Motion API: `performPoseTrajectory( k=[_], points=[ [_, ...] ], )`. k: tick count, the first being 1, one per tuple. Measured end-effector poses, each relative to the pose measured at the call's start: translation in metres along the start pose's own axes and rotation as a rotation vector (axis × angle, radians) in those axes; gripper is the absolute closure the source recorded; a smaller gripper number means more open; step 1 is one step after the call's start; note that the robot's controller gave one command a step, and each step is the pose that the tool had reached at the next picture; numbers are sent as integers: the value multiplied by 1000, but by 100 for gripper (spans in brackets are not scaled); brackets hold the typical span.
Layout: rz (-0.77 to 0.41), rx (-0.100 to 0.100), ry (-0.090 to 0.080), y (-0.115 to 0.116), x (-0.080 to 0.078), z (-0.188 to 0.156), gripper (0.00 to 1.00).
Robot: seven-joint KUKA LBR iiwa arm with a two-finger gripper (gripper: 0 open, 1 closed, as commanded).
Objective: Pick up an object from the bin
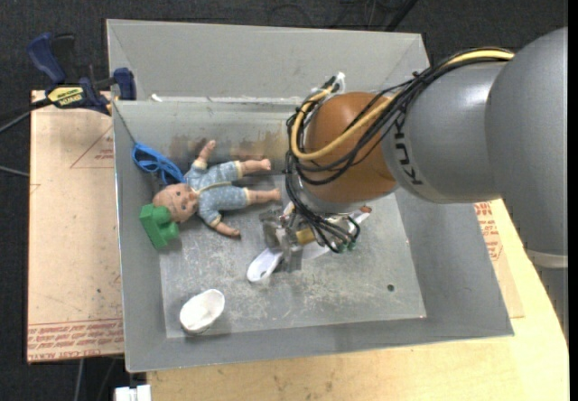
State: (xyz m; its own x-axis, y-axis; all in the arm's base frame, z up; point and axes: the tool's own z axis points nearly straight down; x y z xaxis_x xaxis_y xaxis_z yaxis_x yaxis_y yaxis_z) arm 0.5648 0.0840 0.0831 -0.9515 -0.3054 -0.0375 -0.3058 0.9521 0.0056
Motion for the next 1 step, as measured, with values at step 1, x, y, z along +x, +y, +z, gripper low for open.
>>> performPoseTrajectory(
  k=[1],
  points=[
    [0,0,3,0,1,-5,100]
  ],
)
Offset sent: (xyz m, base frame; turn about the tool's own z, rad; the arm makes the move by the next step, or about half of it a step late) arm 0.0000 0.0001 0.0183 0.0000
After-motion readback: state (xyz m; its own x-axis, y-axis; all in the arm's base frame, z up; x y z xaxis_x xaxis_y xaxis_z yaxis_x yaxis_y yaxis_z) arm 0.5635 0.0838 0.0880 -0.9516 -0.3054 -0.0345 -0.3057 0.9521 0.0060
